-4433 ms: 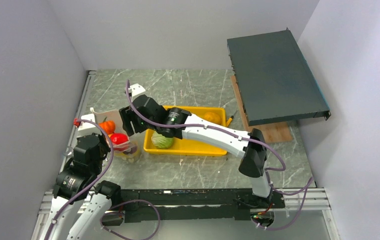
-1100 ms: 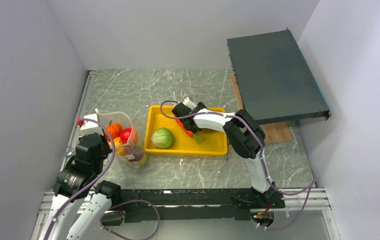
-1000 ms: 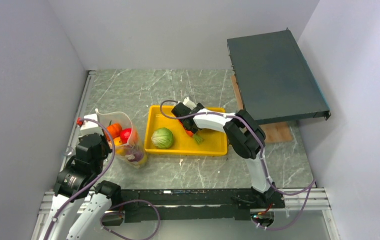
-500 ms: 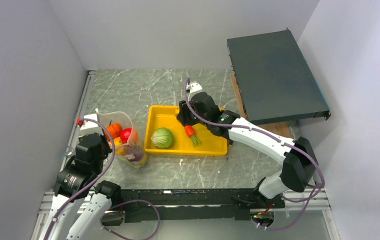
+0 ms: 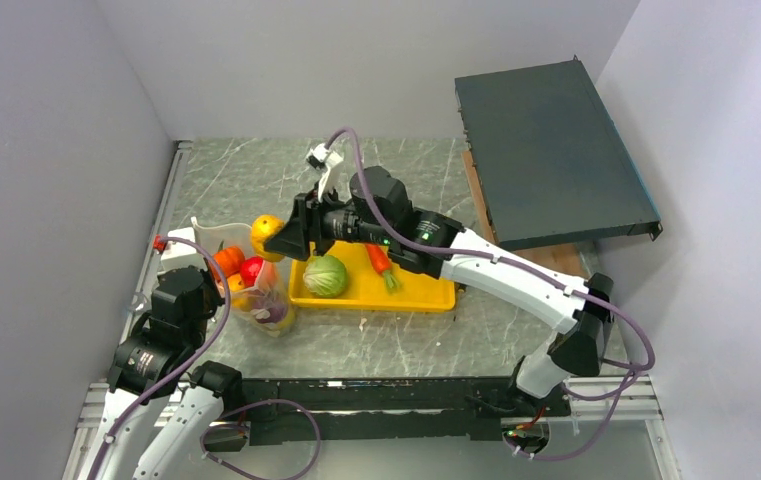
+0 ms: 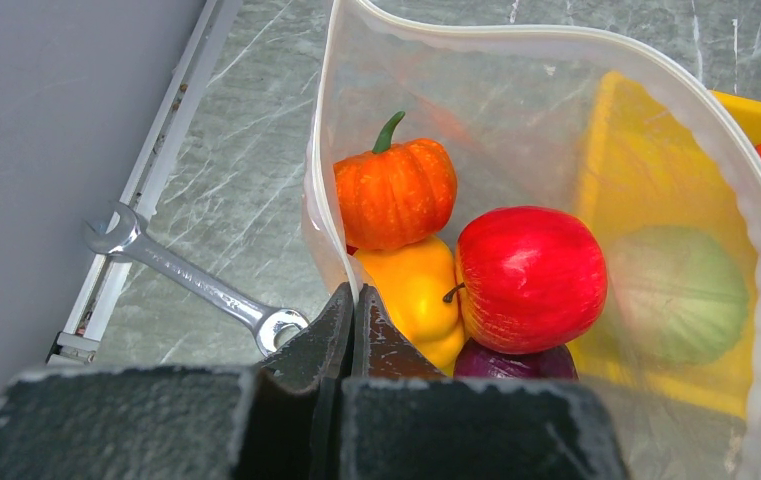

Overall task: Place the food in the zip-top bag and seal the zipper
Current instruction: Place the fake vegetable in the zipper food storage bag.

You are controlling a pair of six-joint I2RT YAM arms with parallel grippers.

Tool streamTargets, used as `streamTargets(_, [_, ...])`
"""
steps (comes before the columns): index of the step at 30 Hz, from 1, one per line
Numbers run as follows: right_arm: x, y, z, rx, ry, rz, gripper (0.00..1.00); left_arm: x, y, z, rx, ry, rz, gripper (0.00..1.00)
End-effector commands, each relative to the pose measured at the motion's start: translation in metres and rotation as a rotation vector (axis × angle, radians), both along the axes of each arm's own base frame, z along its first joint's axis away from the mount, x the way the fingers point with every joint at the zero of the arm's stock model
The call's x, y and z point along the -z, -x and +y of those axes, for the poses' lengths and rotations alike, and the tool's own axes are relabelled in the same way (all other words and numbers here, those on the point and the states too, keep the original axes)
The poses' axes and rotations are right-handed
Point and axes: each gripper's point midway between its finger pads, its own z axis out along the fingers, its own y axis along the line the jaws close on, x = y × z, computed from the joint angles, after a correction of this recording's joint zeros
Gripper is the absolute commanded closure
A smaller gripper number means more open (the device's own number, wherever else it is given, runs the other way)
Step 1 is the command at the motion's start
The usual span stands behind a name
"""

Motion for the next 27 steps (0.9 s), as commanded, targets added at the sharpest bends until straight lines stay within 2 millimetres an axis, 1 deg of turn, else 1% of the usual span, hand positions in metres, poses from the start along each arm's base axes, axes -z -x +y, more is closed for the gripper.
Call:
streamTargets(1, [-0.029, -0.009, 0.007, 0.086, -0.062, 0.128, 0.96, -0.008, -0.003, 0.001, -0.005, -0.001, -0.033, 1.0])
streamTargets(2, [-0.027, -0.008, 0.015, 0.083, -0.055, 0.161, 0.95, -0.008, -0.003, 0.001, -0.007, -0.001, -0.033, 1.0])
streamTargets(8, [0.006, -0.007, 0.055, 0.096, 0.027, 0.296, 0.93, -0.009, -0.002, 0.001, -0.007, 0.001, -0.038, 1.0])
streamTargets(9, [0.005, -0.006, 0.061, 0.088, 0.022, 0.299, 0.93, -0.009, -0.002, 0.001, -0.007, 0.001, -0.038, 1.0])
streamTargets(12, [0.015, -0.001, 0.075, 0.087, 0.045, 0.298, 0.86, -0.01, -0.002, 0.002, -0.011, 0.002, -0.04, 1.0])
streamTargets(14, [0.022, 0.001, 0.082, 0.085, 0.072, 0.294, 0.79, -0.009, -0.002, 0.002, -0.012, 0.002, -0.04, 1.0])
streamTargets(16, [0.03, 0.004, 0.084, 0.089, 0.106, 0.284, 0.7, -0.01, -0.001, 0.002, -0.011, 0.001, -0.043, 1.0])
streamTargets(21, [0.033, 0.009, 0.085, 0.085, 0.131, 0.245, 0.33, -0.01, -0.002, 0.002, -0.009, 0.002, -0.046, 1.0])
streamTargets(23, [0.031, 0.009, 0.085, 0.083, 0.141, 0.226, 0.22, -0.01, -0.002, 0.002, -0.009, 0.001, -0.044, 1.0])
streamTargets(24, [0.03, 0.009, 0.085, 0.082, 0.147, 0.216, 0.18, -0.01, -0.002, 0.002, -0.008, 0.001, -0.044, 1.0])
streamTargets(27, [0.023, 0.008, 0.085, 0.085, 0.156, 0.18, 0.13, -0.01, -0.002, 0.002, -0.009, 0.001, -0.045, 1.0])
